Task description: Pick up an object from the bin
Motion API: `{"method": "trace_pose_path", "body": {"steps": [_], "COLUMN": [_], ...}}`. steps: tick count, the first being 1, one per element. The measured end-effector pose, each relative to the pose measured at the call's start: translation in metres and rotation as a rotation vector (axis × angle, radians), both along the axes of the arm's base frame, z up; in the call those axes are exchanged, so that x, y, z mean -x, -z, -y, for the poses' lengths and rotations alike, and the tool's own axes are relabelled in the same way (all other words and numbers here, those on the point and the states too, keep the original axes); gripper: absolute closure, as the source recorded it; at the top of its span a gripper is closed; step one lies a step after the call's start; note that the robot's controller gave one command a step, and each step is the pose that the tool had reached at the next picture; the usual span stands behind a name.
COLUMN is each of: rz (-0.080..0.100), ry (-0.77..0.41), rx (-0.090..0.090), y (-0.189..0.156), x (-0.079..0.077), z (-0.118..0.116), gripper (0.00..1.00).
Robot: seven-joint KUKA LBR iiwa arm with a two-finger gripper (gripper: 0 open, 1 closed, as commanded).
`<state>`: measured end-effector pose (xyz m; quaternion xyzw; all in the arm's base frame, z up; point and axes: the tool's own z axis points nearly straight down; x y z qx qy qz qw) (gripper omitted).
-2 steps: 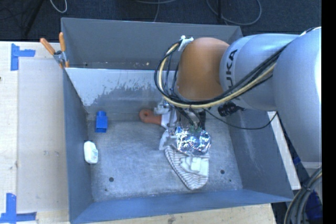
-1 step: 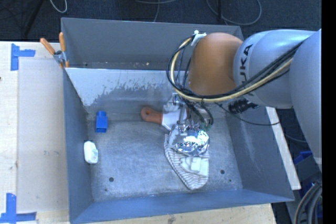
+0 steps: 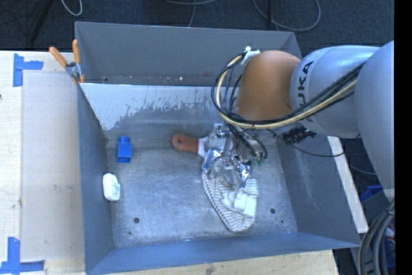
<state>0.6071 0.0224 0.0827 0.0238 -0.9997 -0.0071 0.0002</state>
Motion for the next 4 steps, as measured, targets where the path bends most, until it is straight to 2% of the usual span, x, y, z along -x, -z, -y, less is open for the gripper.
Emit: {"method": "trace_pose_path", "body": {"steps": [1, 2, 3, 4], "rz": [0.023, 0.015, 0.015, 0.007], "ry": [0.002, 0.004, 0.004, -0.14], "rx": [0.003, 0.001, 0.001, 0.009], "y": [0.001, 0.0, 0.0, -0.016], "x": [-0.003, -0.002, -0.002, 0.005], "z": [0.002, 0.002, 0.002, 0.008], "gripper": [0.0, 1.0, 1.0, 1.0]}}
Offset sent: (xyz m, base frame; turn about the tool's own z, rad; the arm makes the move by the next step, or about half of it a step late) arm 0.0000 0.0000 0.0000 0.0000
